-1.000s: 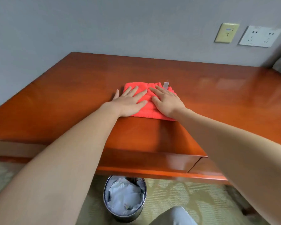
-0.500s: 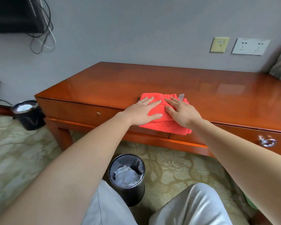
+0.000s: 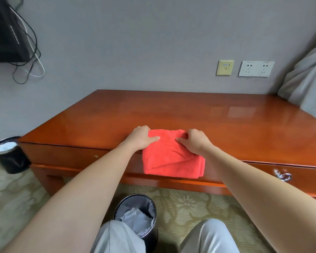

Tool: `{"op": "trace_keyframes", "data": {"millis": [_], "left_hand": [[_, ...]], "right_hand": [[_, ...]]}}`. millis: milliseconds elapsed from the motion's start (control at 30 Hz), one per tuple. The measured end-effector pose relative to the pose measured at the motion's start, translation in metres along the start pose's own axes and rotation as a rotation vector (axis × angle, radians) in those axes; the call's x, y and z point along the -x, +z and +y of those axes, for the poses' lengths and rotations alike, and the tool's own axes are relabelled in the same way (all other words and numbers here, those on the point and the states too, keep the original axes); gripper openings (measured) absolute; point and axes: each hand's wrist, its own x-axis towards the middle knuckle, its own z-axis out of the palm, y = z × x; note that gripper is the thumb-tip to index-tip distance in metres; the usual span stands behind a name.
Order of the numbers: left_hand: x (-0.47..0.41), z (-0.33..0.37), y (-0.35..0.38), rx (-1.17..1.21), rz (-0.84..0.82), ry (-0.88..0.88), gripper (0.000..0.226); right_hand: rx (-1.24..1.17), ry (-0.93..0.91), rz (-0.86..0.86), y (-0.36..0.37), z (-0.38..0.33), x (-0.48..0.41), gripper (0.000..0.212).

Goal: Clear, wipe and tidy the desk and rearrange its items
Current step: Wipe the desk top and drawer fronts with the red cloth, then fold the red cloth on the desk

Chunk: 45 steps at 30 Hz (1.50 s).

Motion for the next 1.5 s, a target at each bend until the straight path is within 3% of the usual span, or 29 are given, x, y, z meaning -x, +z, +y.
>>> {"op": "trace_keyframes", "data": {"millis": [133, 300, 400, 467, 567, 600, 667, 733, 833, 967, 1100, 1167, 1267, 1333, 1400, 1500], "left_hand": [[-0.026, 0.015, -0.015, 0.098, 0.024, 0.104, 0.024], [-0.072, 0.037, -0.026, 0.213, 0.195, 0.165, 0.013], [-0.085, 0.047, -0.030, 0.216, 0.289, 0.210, 0.026], [-0.082, 0.051, -0.031, 0.242, 0.196, 0.304, 0.046], [-0.072, 0.058, -0.028, 0.081, -0.170, 0.378, 0.089], [-0.069, 0.060, -0.027, 0.080, -0.242, 0.392, 0.093], [-0.067, 0.065, -0.024, 0.324, -0.266, 0.410, 0.078], [-0.070, 0.071, -0.026, 0.569, -0.125, 0.389, 0.056], [-0.078, 0.079, -0.039, 0.660, 0.091, 0.396, 0.033], [-0.085, 0.092, -0.055, 0.872, 0.035, 0.281, 0.031], [-0.091, 0.113, -0.077, 1.073, 0.006, 0.227, 0.023], [-0.088, 0.125, -0.090, 1.156, -0.068, 0.233, 0.023], [-0.087, 0.141, -0.105, 1.102, -0.138, 0.257, 0.029], [-0.087, 0.148, -0.113, 1.104, -0.122, 0.230, 0.031], [-0.085, 0.155, -0.119, 1.113, -0.142, 0.238, 0.027], [-0.084, 0.159, -0.120, 0.984, -0.179, 0.337, 0.017]], "right_hand": [[-0.148, 0.064, 0.064, -0.013, -0.005, -0.014, 0.007], [-0.390, 0.128, 0.278, -0.049, 0.002, -0.041, 0.009], [-0.623, 0.207, 0.305, -0.072, 0.000, -0.062, 0.017], [-0.771, 0.272, 0.286, -0.082, -0.006, -0.073, 0.012], [-1.045, 0.305, 0.252, -0.095, -0.018, -0.086, 0.017], [-1.137, 0.305, 0.233, -0.100, -0.022, -0.087, 0.018], [-1.254, 0.289, 0.186, -0.112, -0.033, -0.086, 0.019], [-1.307, 0.259, 0.148, -0.121, -0.042, -0.085, 0.012], [-1.283, 0.198, 0.129, -0.132, -0.044, -0.078, 0.024], [-1.045, 0.112, 0.147, -0.138, -0.031, -0.074, 0.052], [-1.087, 0.053, 0.130, -0.145, -0.030, -0.072, 0.033], [-1.027, -0.035, 0.098, -0.151, -0.035, -0.071, 0.041], [-0.976, -0.091, 0.144, -0.160, -0.045, -0.071, 0.042], [-0.981, -0.075, 0.275, -0.162, -0.048, -0.077, 0.035], [-0.997, -0.016, 0.371, -0.167, -0.045, -0.084, 0.033], [-0.964, 0.022, 0.383, -0.173, -0.044, -0.084, 0.032]]}}
